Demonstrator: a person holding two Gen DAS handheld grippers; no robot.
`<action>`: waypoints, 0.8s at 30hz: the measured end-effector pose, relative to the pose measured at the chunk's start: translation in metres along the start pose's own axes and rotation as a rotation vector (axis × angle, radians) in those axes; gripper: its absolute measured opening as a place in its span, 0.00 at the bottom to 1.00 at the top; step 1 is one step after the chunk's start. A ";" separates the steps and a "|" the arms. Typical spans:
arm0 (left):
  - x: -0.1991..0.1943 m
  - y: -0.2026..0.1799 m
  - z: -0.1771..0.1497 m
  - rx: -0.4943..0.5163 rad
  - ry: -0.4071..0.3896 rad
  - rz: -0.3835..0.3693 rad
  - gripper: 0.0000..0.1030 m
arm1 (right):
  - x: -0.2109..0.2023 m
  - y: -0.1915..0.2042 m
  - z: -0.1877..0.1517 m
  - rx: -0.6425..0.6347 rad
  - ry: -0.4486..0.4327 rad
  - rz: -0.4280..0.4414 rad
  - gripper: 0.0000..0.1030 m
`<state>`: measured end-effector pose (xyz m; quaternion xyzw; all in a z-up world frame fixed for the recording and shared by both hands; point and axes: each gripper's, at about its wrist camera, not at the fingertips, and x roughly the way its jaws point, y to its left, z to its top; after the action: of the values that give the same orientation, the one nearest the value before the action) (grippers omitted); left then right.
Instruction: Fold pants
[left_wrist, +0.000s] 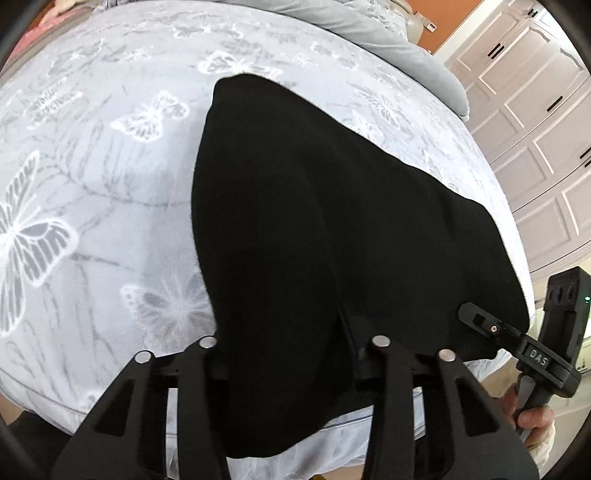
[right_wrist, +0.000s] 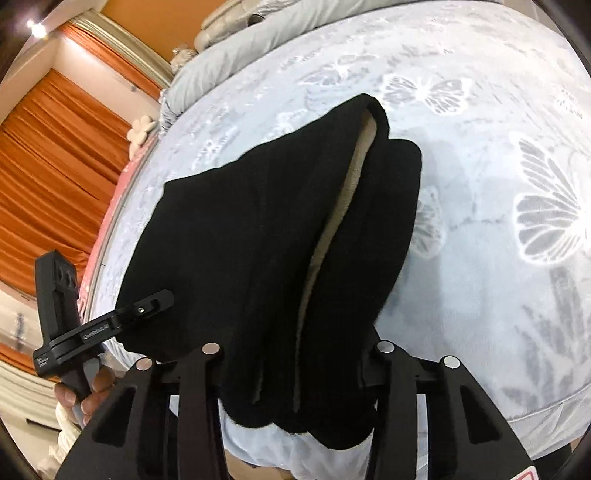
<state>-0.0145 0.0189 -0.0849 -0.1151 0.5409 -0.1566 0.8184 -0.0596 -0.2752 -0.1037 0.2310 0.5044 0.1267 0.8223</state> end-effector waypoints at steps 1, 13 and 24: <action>0.001 -0.005 0.000 0.010 -0.005 0.016 0.36 | -0.001 0.001 0.000 -0.009 -0.002 -0.005 0.38; 0.029 -0.002 0.007 -0.058 0.036 0.028 0.88 | 0.021 -0.032 0.007 0.194 0.069 0.115 0.64; -0.013 0.010 -0.003 -0.111 0.002 -0.090 0.32 | -0.017 0.003 -0.008 0.104 -0.066 0.137 0.34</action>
<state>-0.0208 0.0333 -0.0789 -0.1844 0.5437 -0.1629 0.8024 -0.0741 -0.2779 -0.0923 0.3114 0.4660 0.1486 0.8147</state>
